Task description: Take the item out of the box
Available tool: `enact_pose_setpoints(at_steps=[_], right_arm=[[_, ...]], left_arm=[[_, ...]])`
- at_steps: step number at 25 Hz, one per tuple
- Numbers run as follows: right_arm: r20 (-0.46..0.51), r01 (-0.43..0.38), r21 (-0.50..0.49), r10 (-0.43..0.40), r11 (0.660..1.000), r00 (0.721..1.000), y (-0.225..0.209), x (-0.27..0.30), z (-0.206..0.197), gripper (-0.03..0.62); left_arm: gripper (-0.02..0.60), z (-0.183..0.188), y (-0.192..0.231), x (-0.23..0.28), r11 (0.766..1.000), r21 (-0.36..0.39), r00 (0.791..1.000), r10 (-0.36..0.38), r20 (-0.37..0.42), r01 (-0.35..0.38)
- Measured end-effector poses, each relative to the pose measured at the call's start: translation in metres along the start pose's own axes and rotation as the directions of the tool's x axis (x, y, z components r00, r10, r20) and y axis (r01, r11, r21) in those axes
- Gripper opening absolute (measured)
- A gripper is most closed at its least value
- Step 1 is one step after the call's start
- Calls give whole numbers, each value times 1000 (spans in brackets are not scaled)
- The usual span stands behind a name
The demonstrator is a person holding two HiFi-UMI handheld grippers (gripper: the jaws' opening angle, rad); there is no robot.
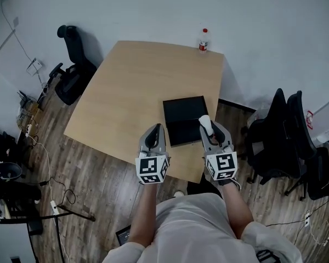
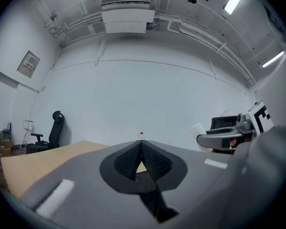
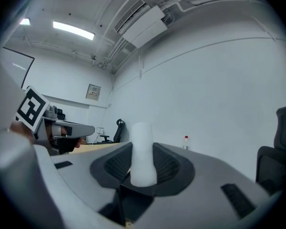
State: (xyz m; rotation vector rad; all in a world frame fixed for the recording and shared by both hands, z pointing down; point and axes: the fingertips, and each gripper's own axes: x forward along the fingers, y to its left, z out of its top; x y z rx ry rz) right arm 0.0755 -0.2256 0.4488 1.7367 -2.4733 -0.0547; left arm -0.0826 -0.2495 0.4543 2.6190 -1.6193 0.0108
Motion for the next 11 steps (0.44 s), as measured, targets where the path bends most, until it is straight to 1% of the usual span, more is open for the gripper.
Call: enact_pose_setpoints(at_steps=[2, 3, 7, 11], right_arm=[[-5, -5, -2, 4, 1000, 1000, -4, 5, -1, 135], [-7, -6, 0, 6, 1000, 1000, -6, 9, -1, 135], [-19, -12, -4, 12, 1000, 1000, -17, 26, -3, 135], [-51, -39, -12, 38, 999, 998, -26, 47, -11, 135]], left_arm=[[9, -3, -2, 7, 999, 47, 1000, 3, -8, -3], [9, -4, -3, 11, 998, 58, 1000, 2, -11, -2], [9, -6, -3, 33, 999, 47, 1000, -3, -19, 4], [9, -9, 4, 55, 1000, 27, 999, 13, -32, -12]])
